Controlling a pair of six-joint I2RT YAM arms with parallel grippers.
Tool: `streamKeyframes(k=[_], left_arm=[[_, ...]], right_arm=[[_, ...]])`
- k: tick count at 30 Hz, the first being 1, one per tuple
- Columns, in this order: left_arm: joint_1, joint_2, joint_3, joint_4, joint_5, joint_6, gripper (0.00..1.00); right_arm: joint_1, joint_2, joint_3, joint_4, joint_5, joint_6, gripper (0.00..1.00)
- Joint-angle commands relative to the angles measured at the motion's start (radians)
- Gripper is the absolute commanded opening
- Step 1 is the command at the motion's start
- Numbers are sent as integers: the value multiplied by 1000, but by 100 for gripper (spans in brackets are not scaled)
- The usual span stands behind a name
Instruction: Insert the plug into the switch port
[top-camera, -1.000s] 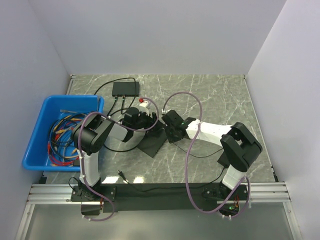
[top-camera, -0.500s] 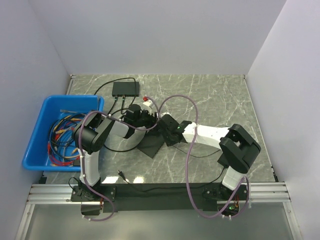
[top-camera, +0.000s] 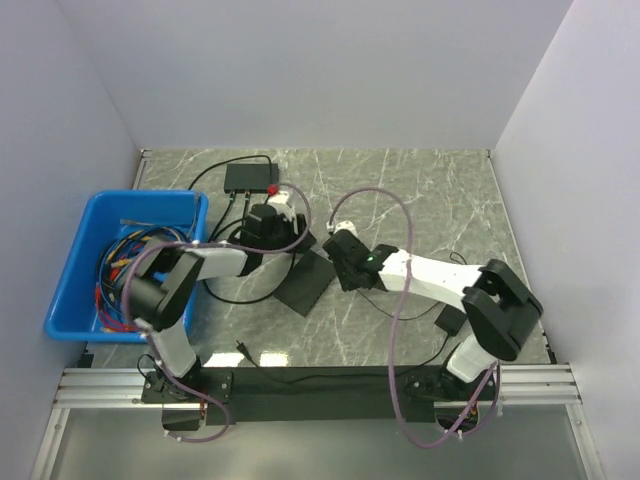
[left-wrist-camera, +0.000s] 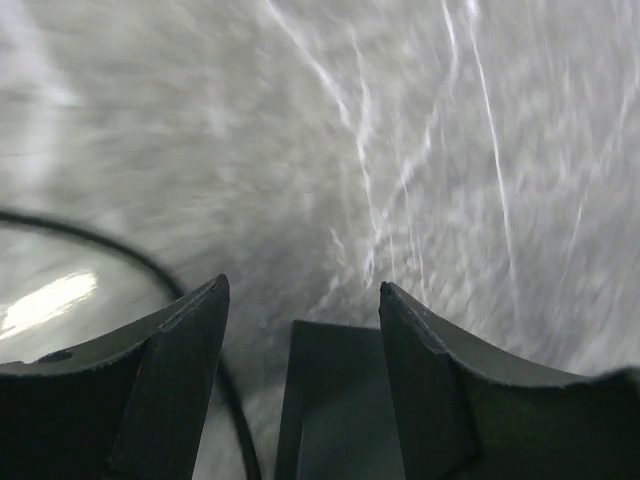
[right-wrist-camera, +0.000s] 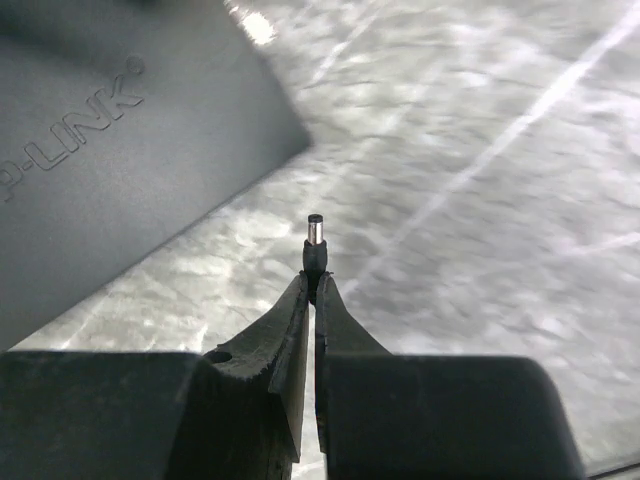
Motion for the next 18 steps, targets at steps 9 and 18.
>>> streamKeyframes(k=[9,18], left_arm=[[-159,-425,-16,-544,-571,-302,66],[-316,-678,-257,-705,-622,-540,67]], right_arm=[[-229,33,112,69,-48,34,0],[-233,208,268,112,-148,16,0]])
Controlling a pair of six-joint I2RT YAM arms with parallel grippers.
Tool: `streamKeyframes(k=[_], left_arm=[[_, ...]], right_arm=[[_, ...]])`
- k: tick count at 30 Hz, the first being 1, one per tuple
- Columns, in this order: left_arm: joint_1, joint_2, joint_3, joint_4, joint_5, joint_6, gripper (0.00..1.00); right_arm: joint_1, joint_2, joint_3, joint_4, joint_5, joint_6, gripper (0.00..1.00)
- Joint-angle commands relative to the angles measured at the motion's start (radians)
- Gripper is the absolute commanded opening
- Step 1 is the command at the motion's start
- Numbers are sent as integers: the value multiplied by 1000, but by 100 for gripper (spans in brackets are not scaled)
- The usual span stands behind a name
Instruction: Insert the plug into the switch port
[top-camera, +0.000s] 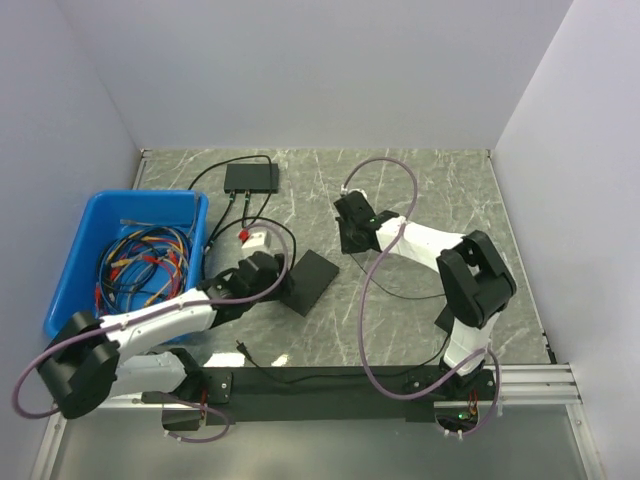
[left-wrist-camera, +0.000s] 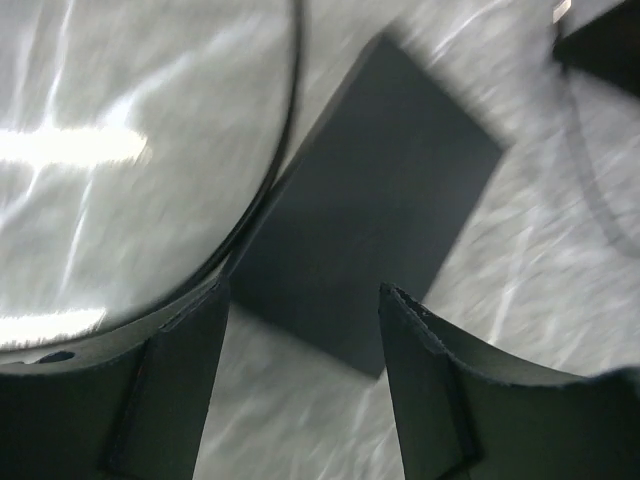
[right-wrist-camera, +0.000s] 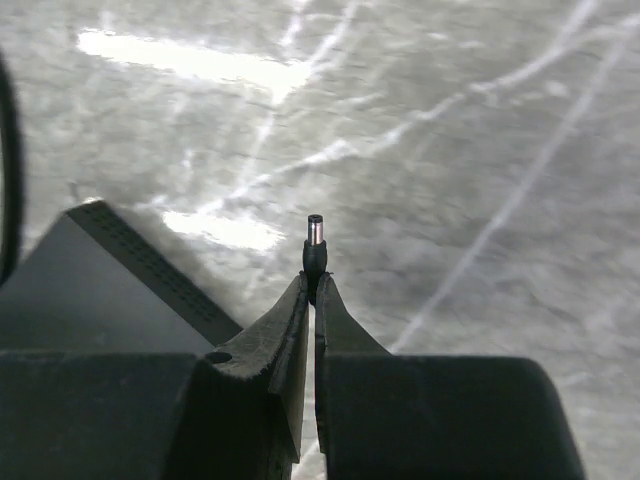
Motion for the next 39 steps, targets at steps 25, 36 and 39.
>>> streamKeyframes(k=[25,36,39], left_arm=[[-3,157,-92,239,3,-100,71],[130,174,-70,205,39,-49,71],[130,134,-70,152,25,-60,70]], right_arm=[[92,71,-40,162,-174,42,0],[147,38,-65,166,-199,71,0],[147,51,-23,128,-179,56,0]])
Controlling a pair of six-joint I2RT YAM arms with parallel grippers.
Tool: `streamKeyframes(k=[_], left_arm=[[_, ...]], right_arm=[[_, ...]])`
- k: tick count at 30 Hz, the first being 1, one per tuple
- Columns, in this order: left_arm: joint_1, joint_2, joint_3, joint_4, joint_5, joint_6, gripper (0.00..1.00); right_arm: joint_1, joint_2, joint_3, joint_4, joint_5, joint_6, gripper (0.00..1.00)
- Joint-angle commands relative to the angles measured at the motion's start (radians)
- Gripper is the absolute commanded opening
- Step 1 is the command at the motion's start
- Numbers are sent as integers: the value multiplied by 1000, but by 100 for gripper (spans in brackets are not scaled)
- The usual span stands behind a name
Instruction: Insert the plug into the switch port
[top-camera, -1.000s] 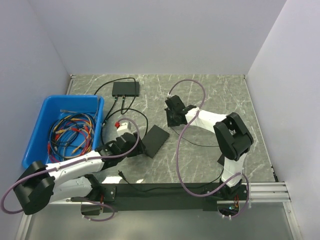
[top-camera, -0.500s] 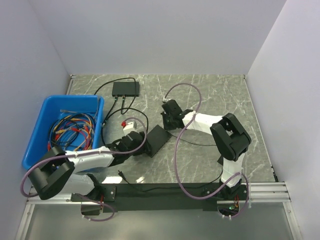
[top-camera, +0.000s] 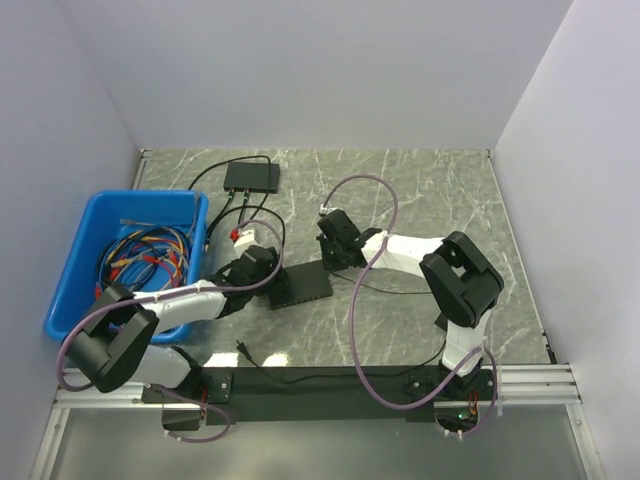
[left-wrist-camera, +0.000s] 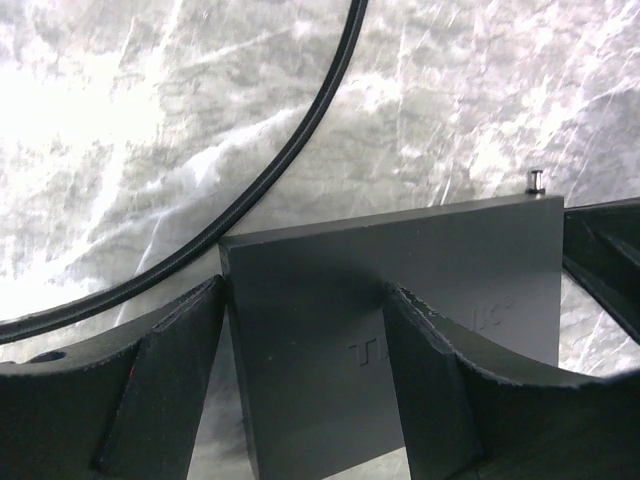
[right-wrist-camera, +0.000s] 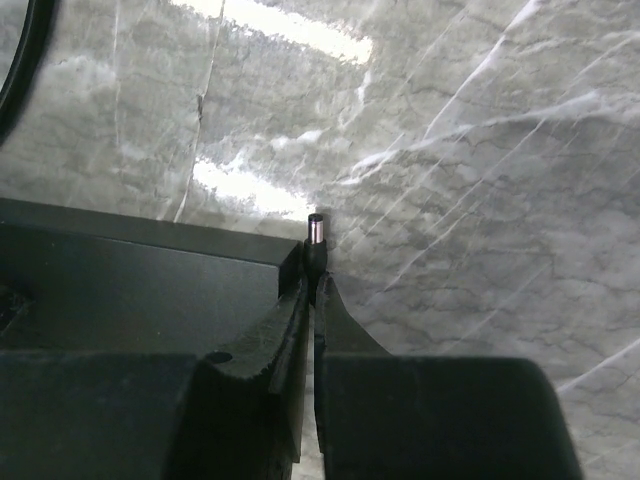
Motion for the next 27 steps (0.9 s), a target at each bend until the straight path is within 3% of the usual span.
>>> streamKeyframes(k=[1,6,12,14,19,21,27], left_arm=[[-2,-70,11,-68,-9,5,70],[-2,-228,26,-219,-69,41,72],[9,-323,71,-150,-51,202,76],[17,-285,95,-92,-6,250,77],[98,-104,128,237,288,353,76],[133,-15,149,328,406,348,76],[190,171,218,576,586,295,73]], right_arm=[[27,-3,62,-45,-13,6,0],[-8,-54,94,-137,147,-14,0],[-40,-225,-13,-174,213,-18,0],[-39,-299,-82,-169,195,-20,0],[-22,-481,-272,-88,19,-17,0],[-8,-531,-321,-44,-40,-17,0],[4,-660,-501,140,-276,25,0]])
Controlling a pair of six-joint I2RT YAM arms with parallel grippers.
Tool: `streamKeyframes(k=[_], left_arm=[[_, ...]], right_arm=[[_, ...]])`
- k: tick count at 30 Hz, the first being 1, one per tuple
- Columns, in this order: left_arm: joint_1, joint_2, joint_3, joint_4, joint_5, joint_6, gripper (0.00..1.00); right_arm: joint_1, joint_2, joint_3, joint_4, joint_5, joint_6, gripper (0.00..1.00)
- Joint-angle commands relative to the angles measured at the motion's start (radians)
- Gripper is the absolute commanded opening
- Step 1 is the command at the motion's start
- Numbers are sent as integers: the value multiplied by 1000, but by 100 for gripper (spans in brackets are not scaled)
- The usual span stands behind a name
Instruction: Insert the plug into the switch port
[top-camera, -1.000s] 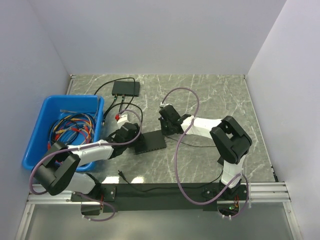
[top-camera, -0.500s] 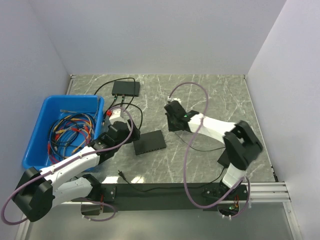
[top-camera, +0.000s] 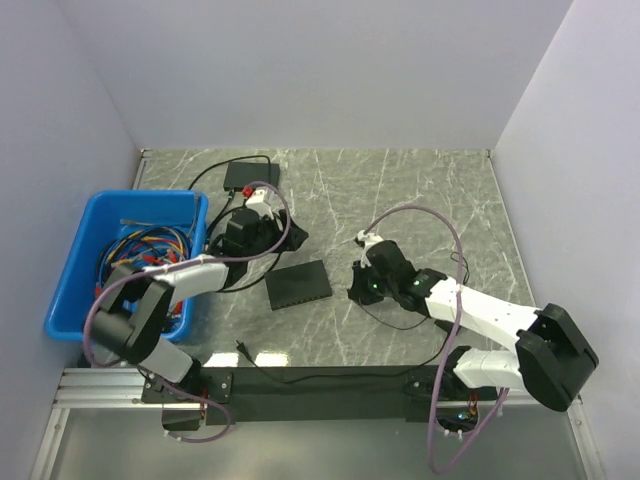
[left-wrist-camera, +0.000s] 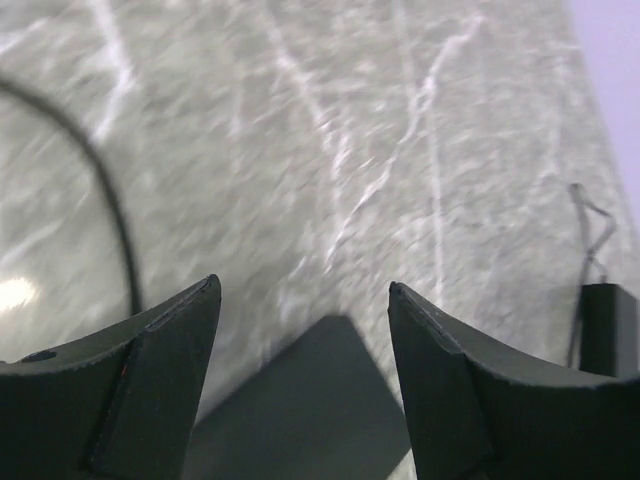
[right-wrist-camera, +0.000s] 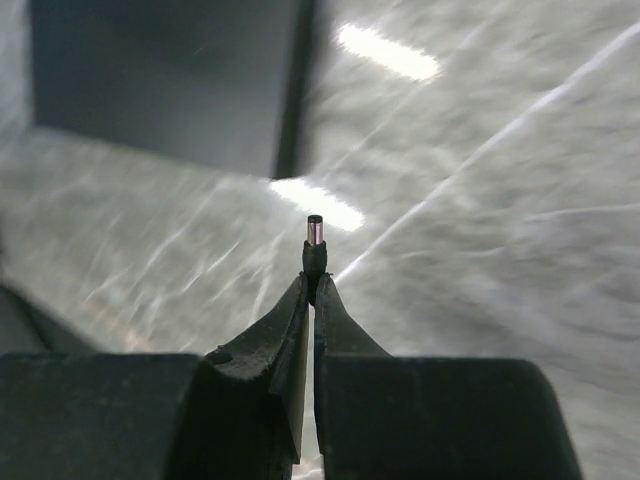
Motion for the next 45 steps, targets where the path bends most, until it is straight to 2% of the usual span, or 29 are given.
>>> streamKeyframes(k=[1,7,18,45], left_arm=[[21,91,59,256,229,1,73],[22,233,108,355,382,33,70],[35,316,72,378,414,55,69],[39,379,93,352,455,59,66]], right_arm=[[16,-42,-58,168,-150,32,0],[39,46,-55,207,-151,29,0],[71,213,19,243,-161,40,0],[75,265,47,254,-85,92,0]])
